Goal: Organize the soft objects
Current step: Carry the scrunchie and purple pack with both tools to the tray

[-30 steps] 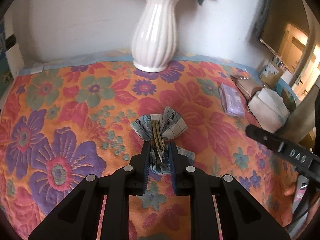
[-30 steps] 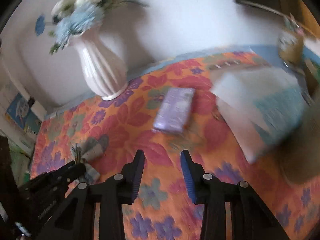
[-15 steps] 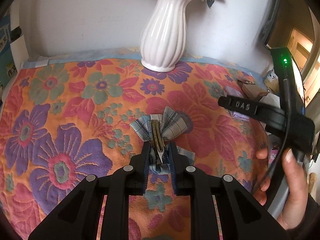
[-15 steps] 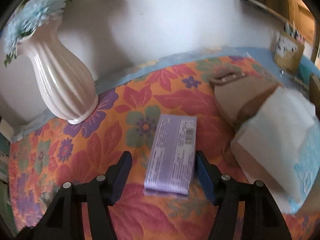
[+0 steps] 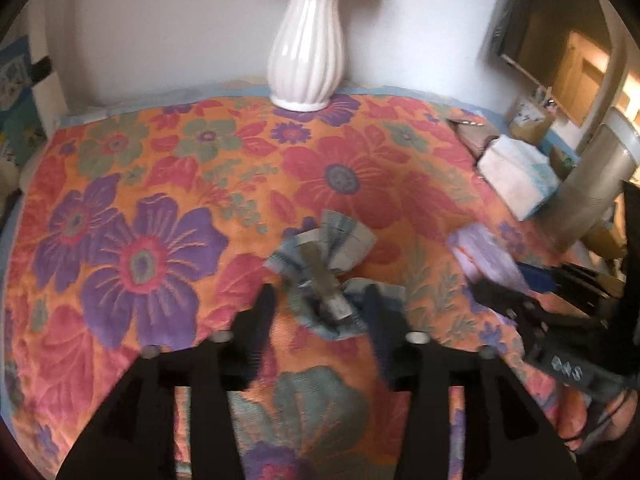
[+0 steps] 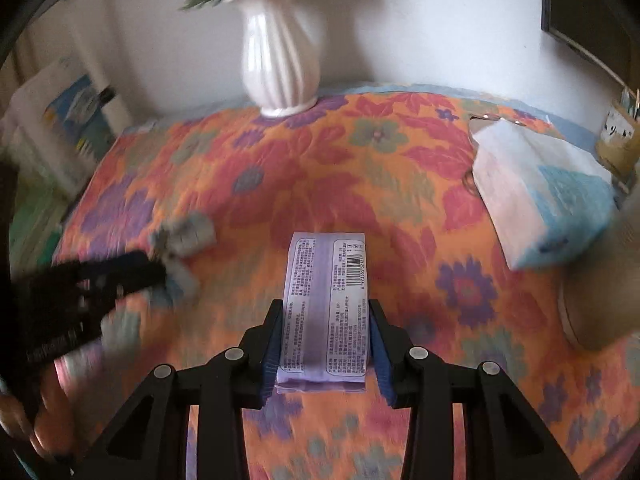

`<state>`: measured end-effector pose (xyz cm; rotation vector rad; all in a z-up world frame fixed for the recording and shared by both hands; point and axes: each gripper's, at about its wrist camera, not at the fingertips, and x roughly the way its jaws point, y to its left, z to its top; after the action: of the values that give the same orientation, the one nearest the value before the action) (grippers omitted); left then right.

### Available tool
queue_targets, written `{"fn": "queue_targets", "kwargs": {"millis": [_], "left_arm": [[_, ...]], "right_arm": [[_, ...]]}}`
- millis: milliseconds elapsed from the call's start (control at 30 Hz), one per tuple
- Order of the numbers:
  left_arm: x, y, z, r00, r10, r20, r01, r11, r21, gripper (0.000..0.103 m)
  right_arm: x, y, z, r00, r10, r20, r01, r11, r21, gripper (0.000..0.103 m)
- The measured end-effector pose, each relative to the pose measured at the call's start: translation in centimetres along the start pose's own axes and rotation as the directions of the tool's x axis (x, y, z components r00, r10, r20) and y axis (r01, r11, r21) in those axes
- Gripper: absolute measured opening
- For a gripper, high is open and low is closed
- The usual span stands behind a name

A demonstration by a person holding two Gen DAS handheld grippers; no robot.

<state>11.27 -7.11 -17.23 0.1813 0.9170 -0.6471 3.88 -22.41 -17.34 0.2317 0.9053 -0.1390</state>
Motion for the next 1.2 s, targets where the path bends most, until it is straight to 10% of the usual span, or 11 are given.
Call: {"fn": "queue_targets", "kwargs": {"millis": [200,400,800,1200], "left_arm": [[1.1,-0.5,0.4,0.999,0.029,-0.021,-0.029,0.999,-0.02,0.073],[1.3,-2.5,0.4,0.997,0.081,0.001,-0.081,0.996,0.032,0.018],[-5.2,-10.9,-0.9,0.965,-0.244,0.093,0.234,0.966,0.112,0.018],[-8.4,-27.7,0.2,0.876,-0.479,0.054,0.424,0.819,0.387,0.018]], "right_arm": [[0.2,0.2,-0.4,1.0,-0.025,0.011,0.025,1.0,-0.006,0.055],[0.1,0.4,-0.4,1.0,-0.025,0.014,0.025,1.0,-0.009,0.038],[-8.4,-6.1,-4.4,0.999,0.042,0.007,-0.043,0.992,0.118,0.037],[-20.3,-20.1,-7.8,0.978,-0.151,0.147,0.085,0.921,0.38,0.038]]}}
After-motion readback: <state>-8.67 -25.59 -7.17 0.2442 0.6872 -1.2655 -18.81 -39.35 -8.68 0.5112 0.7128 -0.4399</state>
